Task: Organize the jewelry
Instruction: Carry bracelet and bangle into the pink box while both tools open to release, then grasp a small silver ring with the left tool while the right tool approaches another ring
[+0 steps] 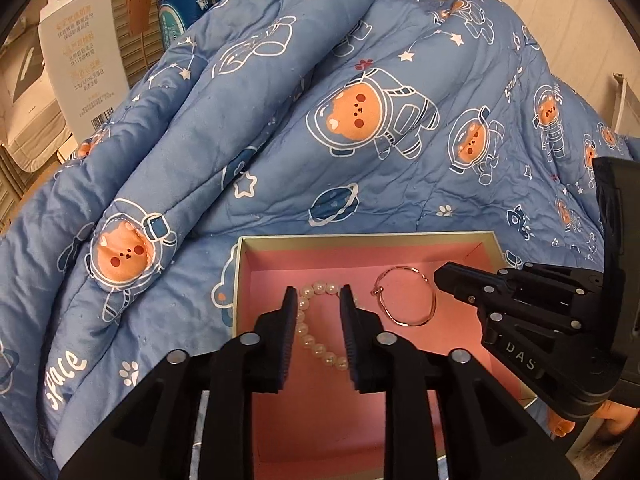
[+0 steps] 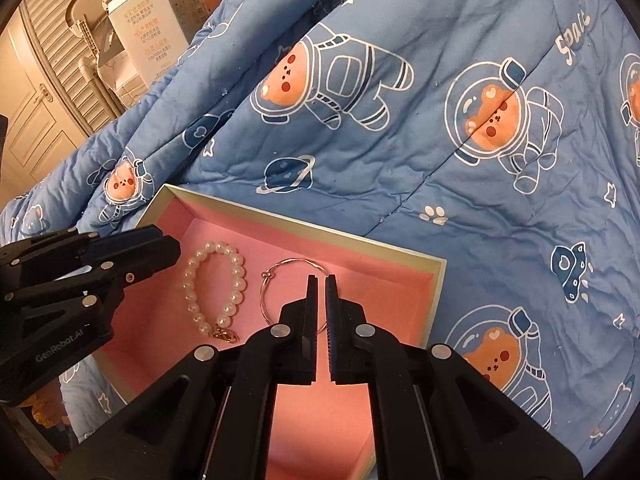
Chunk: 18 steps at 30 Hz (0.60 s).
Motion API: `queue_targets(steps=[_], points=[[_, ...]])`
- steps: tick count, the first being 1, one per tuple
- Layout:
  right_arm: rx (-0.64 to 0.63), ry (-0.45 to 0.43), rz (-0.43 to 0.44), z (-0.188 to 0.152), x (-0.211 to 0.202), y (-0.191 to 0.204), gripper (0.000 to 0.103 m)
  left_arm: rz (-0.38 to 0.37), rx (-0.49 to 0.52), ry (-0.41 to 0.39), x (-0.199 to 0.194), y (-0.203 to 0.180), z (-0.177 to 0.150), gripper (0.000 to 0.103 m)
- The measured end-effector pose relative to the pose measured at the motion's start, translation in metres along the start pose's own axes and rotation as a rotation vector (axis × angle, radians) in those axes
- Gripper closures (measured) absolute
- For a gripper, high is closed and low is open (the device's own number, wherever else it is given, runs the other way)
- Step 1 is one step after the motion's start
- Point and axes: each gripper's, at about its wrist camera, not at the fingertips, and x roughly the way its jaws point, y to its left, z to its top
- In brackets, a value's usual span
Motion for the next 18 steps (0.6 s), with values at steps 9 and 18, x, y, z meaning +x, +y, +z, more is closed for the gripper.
queue_targets(steps=[9, 18], points=[[0.007, -0.090, 0.069, -0.008, -0.028, 0.009, 0.044, -0.061, -0.101, -0.137, -0.051, 0.017, -0.007, 0.035], [-0.036, -0.172, 0.084, -0.059, -0.084, 0.015, 0.034, 0.000, -0.114, -0.240, -0.101, 0.039, -0.081, 0.008]])
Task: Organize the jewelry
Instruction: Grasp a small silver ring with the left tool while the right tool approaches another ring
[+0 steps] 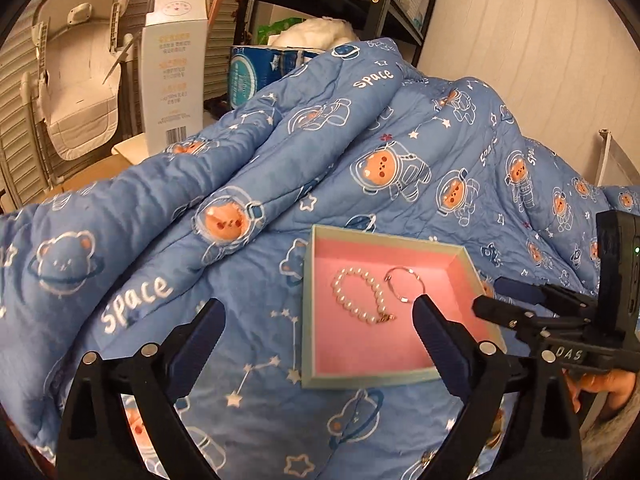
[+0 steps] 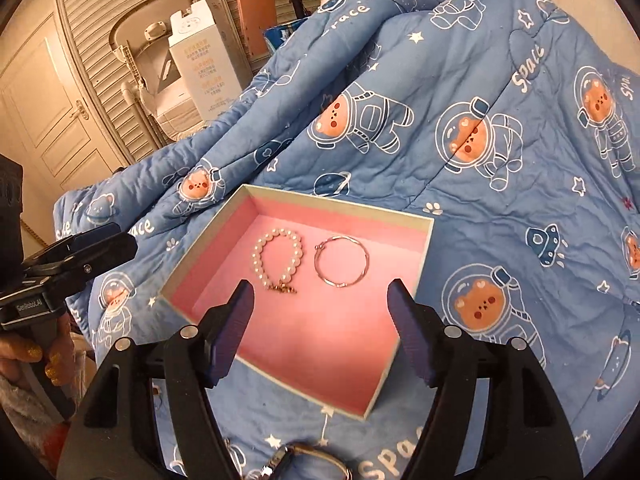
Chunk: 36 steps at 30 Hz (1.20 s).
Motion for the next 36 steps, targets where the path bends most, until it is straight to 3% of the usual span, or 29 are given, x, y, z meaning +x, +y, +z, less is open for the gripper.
queue_targets(steps=[10, 16, 20, 23, 25, 28, 36], points=[[-0.035, 0.006, -0.070, -0.071, -0.037, -0.007, 0.034, 0.078, 0.028, 0.013, -0.039, 0.007, -0.087, 0.008], [-0.011, 0.012, -0.101, -0.102, -0.052, -0.013, 0.034, 0.086, 0.032, 0.026, -0.049, -0.003, -0.119, 0.009], [-0.010, 0.017, -0.073, -0.118, -0.062, -0.008, 0.034, 0.080, 0.037, 0.029, -0.052, -0.011, -0.134, 0.010], [-0.023, 0.031, -0.055, -0.129, -0.066, 0.001, 0.034, 0.074, 0.048, 0.035, -0.052, -0.016, -0.144, 0.017], [-0.035, 0.046, -0.037, -0.137, -0.067, 0.007, 0.034, 0.068, 0.046, 0.043, -0.051, -0.017, -0.149, 0.030], [-0.053, 0.059, -0.017, -0.147, -0.069, 0.018, 0.034, 0.058, 0.038, 0.050, -0.049, -0.017, -0.155, 0.039], [-0.064, 0.086, 0.009, -0.160, -0.068, 0.032, 0.034, 0.060, 0.108, 0.042, -0.035, -0.026, -0.155, 0.047]])
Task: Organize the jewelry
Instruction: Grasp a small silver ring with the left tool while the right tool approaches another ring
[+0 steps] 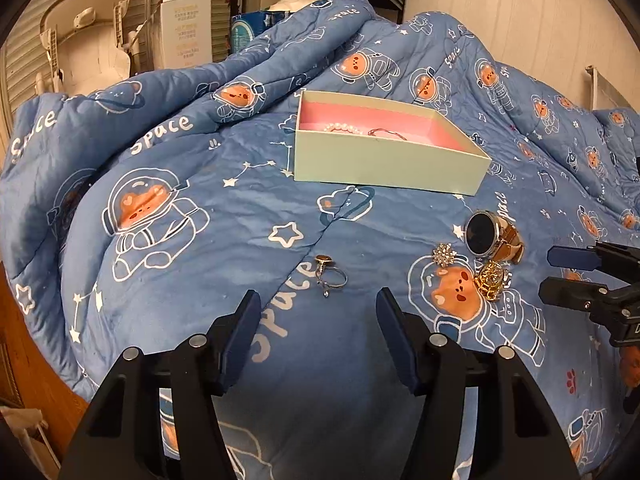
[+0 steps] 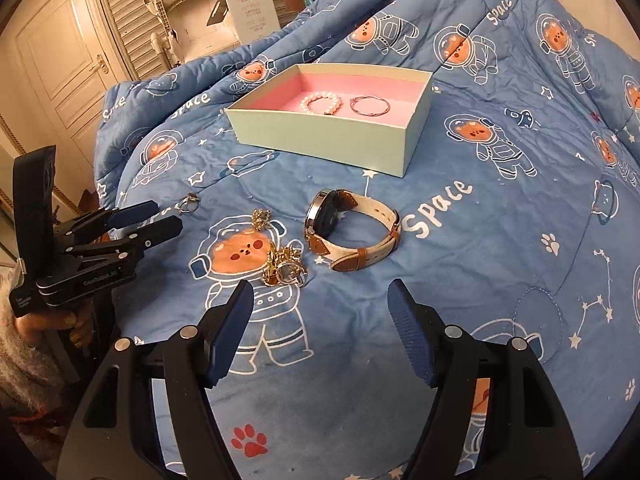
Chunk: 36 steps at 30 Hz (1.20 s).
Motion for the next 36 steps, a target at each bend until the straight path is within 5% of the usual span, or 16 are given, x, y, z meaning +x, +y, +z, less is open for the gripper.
queue_targets(steps=[10, 18, 29, 36], points=[[-0.012, 0.006, 0.020, 0.001, 0.005, 0.005, 0.037, -0.006, 0.048, 0.012, 0.020, -0.008, 0.006, 0.066], [-0.077, 0.024, 0.055, 0.001, 0.018, 0.019, 0.056, -0.026, 0.044, 0.008, 0.019, -0.005, 0.004, 0.084], [-0.106, 0.045, 0.064, 0.003, 0.032, 0.013, 0.078, -0.082, 0.012, 0.008, 0.012, -0.005, -0.001, 0.084], [-0.109, 0.044, 0.073, 0.003, 0.033, 0.012, 0.082, -0.114, -0.016, 0.016, 0.009, -0.007, -0.004, 0.084]])
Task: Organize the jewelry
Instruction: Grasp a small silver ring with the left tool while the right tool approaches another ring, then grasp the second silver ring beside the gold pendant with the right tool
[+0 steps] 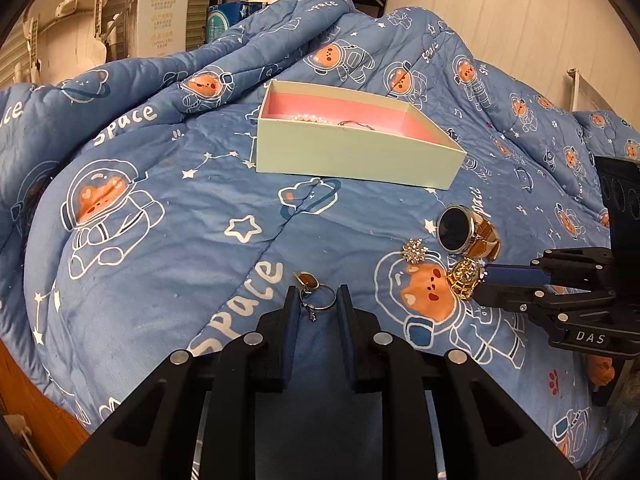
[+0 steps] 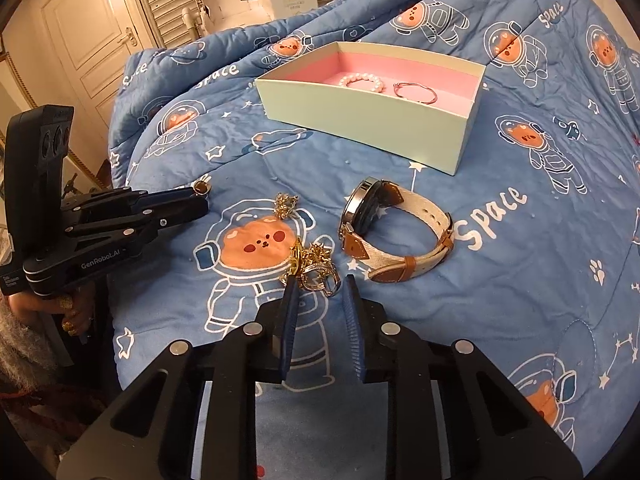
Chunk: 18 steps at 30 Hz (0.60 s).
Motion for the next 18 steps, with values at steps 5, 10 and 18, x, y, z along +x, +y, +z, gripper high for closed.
queue_targets(steps=[5, 10, 18], points=[[0.006, 0.001, 0.007, -0.001, -0.002, 0.000, 0.082, -0.020, -0.015, 0.004, -0.002, -0.002, -0.003, 0.084], [0.019, -0.004, 0.023, -0.003, -0.010, 0.000, 0.082, -0.080, -0.073, 0.010, -0.009, -0.002, -0.003, 0.084], [0.020, -0.018, 0.041, -0.004, -0.026, 0.005, 0.082, -0.107, -0.038, -0.003, -0.021, -0.023, -0.007, 0.084]])
